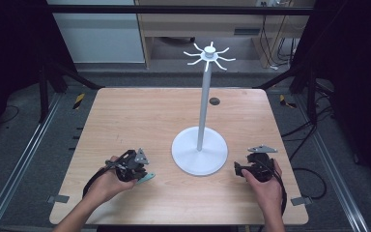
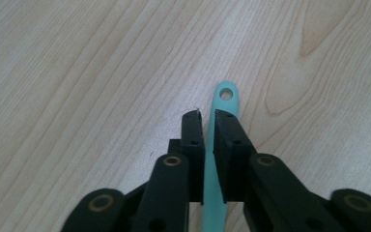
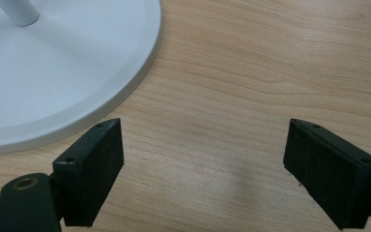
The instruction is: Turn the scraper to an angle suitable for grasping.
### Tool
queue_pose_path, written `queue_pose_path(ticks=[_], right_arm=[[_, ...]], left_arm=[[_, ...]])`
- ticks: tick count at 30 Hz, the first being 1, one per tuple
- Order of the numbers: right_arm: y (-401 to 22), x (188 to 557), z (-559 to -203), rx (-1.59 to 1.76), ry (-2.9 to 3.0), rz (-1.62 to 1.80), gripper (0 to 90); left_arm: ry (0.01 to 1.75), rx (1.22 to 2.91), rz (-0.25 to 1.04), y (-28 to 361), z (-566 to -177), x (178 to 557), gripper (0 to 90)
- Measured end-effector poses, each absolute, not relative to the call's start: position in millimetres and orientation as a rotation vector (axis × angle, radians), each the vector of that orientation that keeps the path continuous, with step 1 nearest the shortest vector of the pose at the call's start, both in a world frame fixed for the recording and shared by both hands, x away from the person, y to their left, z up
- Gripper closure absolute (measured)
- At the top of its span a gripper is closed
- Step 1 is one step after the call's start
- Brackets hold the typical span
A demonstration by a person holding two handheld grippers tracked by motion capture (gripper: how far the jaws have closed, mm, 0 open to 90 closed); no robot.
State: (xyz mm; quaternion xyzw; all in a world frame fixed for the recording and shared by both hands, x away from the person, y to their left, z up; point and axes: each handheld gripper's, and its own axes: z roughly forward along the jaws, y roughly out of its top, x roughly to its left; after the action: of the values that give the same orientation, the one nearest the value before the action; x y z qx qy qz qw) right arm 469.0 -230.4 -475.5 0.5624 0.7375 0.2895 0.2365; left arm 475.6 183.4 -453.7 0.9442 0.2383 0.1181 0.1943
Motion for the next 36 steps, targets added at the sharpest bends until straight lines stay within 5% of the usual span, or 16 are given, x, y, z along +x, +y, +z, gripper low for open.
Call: queue_pose_path(ticks=[10,36], right_arm=[[-230.4,469.3,-475.7,1.542,2.024,0.795,14.6],[-230.6,469.7,-475.9,1.544,2.027,0.796,14.5]], left_arm=[[0.685,2.728,0.307,173.0,-455.0,477.0,53.4],[0.722,2.795,0.139,166.1,-465.1,489.6,65.3]])
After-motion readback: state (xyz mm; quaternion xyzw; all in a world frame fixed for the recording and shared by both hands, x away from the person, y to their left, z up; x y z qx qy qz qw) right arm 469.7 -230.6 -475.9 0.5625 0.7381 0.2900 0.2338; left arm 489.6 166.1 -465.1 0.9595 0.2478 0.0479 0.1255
